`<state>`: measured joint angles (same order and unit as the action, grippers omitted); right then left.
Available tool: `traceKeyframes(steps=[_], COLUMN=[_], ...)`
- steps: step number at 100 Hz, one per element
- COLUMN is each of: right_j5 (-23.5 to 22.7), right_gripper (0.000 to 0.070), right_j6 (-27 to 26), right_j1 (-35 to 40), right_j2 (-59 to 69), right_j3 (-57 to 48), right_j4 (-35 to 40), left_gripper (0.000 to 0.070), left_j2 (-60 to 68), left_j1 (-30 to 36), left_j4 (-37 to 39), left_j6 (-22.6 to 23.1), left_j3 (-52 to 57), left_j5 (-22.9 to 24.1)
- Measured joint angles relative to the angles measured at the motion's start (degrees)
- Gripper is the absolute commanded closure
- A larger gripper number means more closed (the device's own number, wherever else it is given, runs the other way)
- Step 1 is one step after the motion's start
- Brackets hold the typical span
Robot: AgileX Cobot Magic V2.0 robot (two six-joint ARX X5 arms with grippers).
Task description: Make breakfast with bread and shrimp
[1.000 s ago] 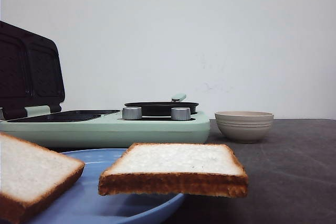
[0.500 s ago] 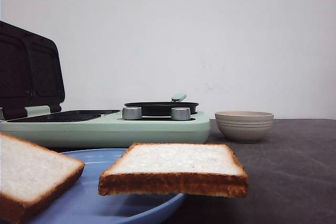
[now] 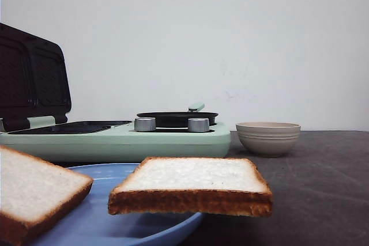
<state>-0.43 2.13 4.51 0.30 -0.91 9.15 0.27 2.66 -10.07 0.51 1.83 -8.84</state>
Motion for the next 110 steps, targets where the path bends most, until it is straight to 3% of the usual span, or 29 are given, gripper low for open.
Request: traceKeyframes(steps=[110], right_j5=[-0.3], right_gripper=[0.0700], right_j6=[-0.1], right_j1=[0.0], right_j2=[0.0], right_j3=[0.0], right_j4=[-2.1], left_gripper=[0.0700], left_j2=[0.0], left_j1=[0.0], left_j4=[0.0], left_j6=[0.0], left_j3=[0.0], left_j5=[0.0])
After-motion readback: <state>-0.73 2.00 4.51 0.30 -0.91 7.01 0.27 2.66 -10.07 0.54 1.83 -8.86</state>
